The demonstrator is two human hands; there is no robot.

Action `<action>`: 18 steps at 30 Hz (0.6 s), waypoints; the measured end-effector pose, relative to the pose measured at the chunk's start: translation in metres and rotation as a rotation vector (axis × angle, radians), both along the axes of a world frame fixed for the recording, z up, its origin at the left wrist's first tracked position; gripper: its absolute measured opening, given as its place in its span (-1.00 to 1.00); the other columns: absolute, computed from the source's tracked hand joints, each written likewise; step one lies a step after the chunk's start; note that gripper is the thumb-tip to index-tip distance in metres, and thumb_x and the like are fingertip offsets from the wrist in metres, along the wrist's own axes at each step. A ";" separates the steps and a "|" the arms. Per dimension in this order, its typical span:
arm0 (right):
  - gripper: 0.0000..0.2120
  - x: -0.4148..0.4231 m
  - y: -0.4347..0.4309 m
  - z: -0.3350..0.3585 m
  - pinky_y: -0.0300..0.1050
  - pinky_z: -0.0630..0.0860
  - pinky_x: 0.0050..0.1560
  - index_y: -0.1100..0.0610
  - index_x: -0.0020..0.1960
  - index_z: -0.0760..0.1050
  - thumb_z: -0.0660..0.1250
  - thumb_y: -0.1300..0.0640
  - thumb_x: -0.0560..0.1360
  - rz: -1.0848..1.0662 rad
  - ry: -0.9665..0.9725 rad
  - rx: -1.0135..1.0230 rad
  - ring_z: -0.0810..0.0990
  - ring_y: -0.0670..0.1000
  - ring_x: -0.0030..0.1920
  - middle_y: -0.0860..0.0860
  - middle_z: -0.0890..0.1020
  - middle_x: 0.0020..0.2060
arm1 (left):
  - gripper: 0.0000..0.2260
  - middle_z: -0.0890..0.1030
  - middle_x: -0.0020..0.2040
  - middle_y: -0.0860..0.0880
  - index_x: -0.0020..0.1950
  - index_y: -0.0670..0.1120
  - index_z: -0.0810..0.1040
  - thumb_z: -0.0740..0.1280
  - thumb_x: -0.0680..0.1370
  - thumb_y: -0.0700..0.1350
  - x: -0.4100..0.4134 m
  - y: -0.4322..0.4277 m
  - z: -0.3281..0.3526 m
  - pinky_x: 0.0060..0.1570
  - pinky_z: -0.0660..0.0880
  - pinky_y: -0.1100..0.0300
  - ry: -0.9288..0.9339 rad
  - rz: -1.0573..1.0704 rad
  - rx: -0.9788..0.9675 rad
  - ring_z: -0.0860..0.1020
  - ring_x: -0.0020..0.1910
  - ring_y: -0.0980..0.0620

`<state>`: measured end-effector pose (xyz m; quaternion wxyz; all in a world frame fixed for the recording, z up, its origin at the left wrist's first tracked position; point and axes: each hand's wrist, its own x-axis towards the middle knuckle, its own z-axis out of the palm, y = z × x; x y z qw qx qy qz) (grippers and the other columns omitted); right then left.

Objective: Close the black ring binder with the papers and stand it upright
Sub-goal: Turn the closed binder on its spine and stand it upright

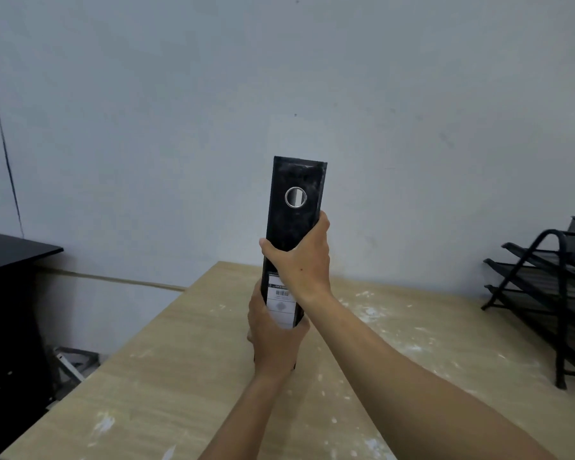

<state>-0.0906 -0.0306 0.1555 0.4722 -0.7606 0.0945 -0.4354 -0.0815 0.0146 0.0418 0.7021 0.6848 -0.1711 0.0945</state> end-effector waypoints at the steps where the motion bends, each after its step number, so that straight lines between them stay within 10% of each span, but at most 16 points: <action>1: -0.14 0.008 0.007 0.002 -0.11 0.54 0.07 0.01 0.43 0.10 0.53 -0.01 0.31 0.000 -0.002 -0.003 0.53 0.00 0.14 -0.04 0.45 0.24 | -0.28 0.47 0.28 0.13 0.37 0.18 0.25 0.53 0.32 -0.08 0.010 0.007 0.002 0.29 0.40 -0.15 -0.014 0.013 -0.001 0.46 0.29 0.06; 13: -0.17 0.131 0.059 0.000 -0.16 0.40 -0.04 -0.03 0.39 0.09 0.52 -0.08 0.31 -0.020 0.003 -0.032 0.52 -0.01 0.15 -0.09 0.42 0.25 | -0.26 0.56 0.19 -0.12 0.31 -0.04 0.39 0.40 0.21 0.24 0.140 0.060 0.006 0.19 0.47 -0.24 0.048 -0.100 -0.070 0.54 0.19 -0.12; 18: -0.07 0.179 0.063 -0.005 -0.08 0.46 0.05 0.07 0.48 0.03 0.50 -0.12 0.32 -0.109 0.044 -0.057 0.50 0.07 0.26 -0.06 0.38 0.34 | -0.12 0.40 0.42 -0.06 0.49 0.08 0.15 0.51 0.26 -0.11 0.183 0.074 -0.002 0.32 0.40 -0.09 -0.080 -0.049 0.112 0.42 0.36 -0.04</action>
